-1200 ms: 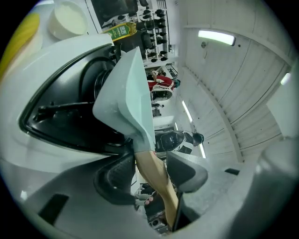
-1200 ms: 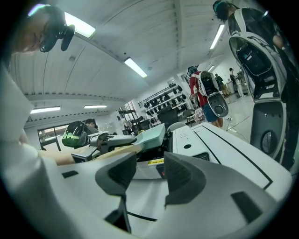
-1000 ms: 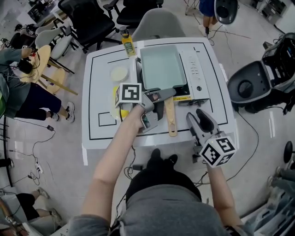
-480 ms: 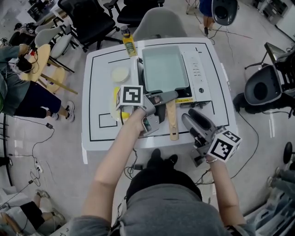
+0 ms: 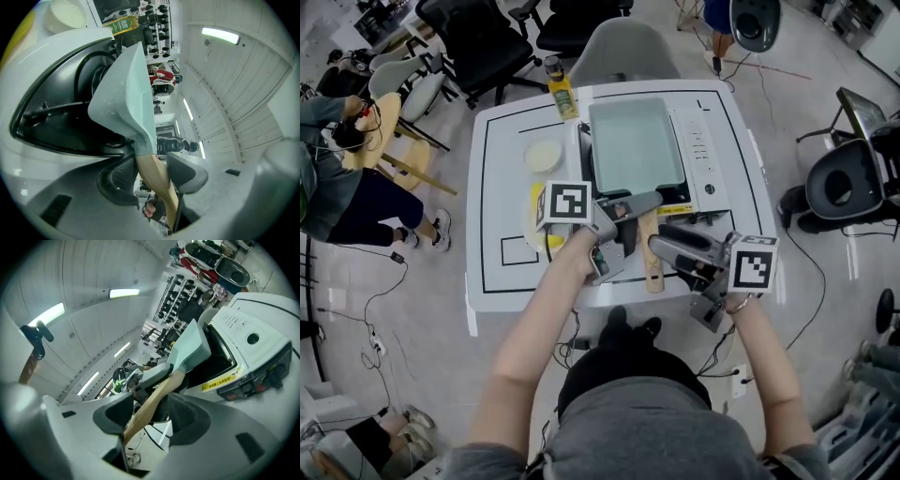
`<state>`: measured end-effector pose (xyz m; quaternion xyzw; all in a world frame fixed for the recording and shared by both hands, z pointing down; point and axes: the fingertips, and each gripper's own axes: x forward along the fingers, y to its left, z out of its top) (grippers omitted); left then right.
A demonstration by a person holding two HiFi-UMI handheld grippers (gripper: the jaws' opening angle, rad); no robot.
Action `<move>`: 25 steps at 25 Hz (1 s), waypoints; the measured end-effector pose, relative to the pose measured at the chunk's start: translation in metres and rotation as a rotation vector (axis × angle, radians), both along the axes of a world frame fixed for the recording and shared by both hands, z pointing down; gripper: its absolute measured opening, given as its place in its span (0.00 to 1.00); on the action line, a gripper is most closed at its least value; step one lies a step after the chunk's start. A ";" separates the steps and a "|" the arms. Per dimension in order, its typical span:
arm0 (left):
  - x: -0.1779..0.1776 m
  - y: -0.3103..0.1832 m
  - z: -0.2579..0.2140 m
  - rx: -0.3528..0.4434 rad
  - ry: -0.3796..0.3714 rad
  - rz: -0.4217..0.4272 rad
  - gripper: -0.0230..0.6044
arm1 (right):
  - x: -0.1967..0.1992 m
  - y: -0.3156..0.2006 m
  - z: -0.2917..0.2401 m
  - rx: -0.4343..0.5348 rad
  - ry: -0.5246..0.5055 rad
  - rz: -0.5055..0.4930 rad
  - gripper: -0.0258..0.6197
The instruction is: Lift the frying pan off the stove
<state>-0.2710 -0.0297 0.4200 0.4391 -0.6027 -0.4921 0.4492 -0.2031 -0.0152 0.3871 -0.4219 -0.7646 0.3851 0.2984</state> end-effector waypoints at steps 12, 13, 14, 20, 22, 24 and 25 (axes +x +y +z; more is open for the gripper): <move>0.002 -0.003 0.001 0.002 -0.005 -0.007 0.34 | -0.009 0.021 0.012 -0.124 0.160 -0.175 0.35; 0.002 -0.003 0.001 0.003 -0.005 -0.009 0.34 | -0.010 0.023 0.012 -0.128 0.163 -0.182 0.34; 0.001 -0.003 0.001 0.004 -0.005 -0.010 0.34 | -0.011 0.024 0.012 -0.132 0.167 -0.186 0.34; 0.002 0.000 0.000 0.015 -0.008 -0.023 0.34 | -0.009 0.028 0.012 -0.146 0.186 -0.188 0.34; 0.004 0.000 -0.001 0.016 -0.012 -0.024 0.34 | -0.008 0.028 0.011 -0.138 0.179 -0.185 0.34; 0.005 0.000 -0.002 0.013 -0.015 -0.021 0.34 | -0.007 0.028 0.010 -0.131 0.170 -0.184 0.34; 0.005 0.000 -0.002 0.011 -0.017 -0.019 0.34 | -0.007 0.029 0.010 -0.129 0.166 -0.184 0.34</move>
